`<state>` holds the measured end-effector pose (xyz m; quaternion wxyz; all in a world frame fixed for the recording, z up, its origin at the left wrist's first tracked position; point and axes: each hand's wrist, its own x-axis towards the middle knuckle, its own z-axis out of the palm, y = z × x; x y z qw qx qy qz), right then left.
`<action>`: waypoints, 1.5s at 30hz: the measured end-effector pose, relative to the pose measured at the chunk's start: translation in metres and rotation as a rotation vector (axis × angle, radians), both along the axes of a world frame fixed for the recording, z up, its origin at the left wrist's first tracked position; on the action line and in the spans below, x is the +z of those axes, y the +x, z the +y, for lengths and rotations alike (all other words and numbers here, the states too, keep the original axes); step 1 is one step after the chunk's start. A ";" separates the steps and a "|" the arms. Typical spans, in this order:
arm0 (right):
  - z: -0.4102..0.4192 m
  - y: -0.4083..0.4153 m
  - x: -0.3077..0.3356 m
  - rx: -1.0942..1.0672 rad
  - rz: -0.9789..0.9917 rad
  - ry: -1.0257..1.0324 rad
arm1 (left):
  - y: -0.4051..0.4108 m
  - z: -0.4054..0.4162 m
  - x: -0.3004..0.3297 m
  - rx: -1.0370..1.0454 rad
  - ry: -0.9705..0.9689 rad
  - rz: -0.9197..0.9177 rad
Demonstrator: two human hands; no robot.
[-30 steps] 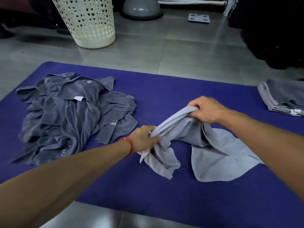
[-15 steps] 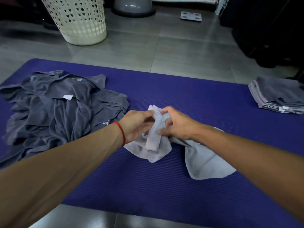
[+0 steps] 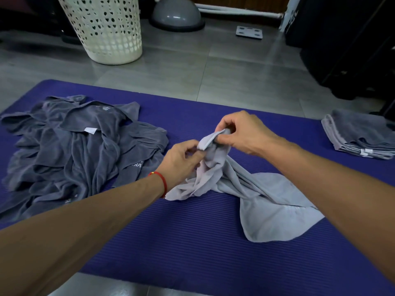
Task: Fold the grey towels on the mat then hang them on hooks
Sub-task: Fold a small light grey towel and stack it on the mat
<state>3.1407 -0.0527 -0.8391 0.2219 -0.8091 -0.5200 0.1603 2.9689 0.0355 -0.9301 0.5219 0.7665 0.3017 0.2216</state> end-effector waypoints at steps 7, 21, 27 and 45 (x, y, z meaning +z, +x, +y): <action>-0.005 0.020 0.007 0.192 0.015 0.124 | 0.010 0.014 0.030 -0.085 0.195 -0.044; -0.016 0.039 0.070 -0.011 0.415 0.477 | -0.003 0.012 -0.050 -0.214 0.293 0.604; -0.030 0.096 0.034 -0.393 0.178 0.426 | -0.019 0.038 -0.046 0.050 0.085 0.475; -0.083 0.129 0.032 -0.444 -0.281 0.187 | -0.044 0.076 -0.016 0.216 -0.404 0.126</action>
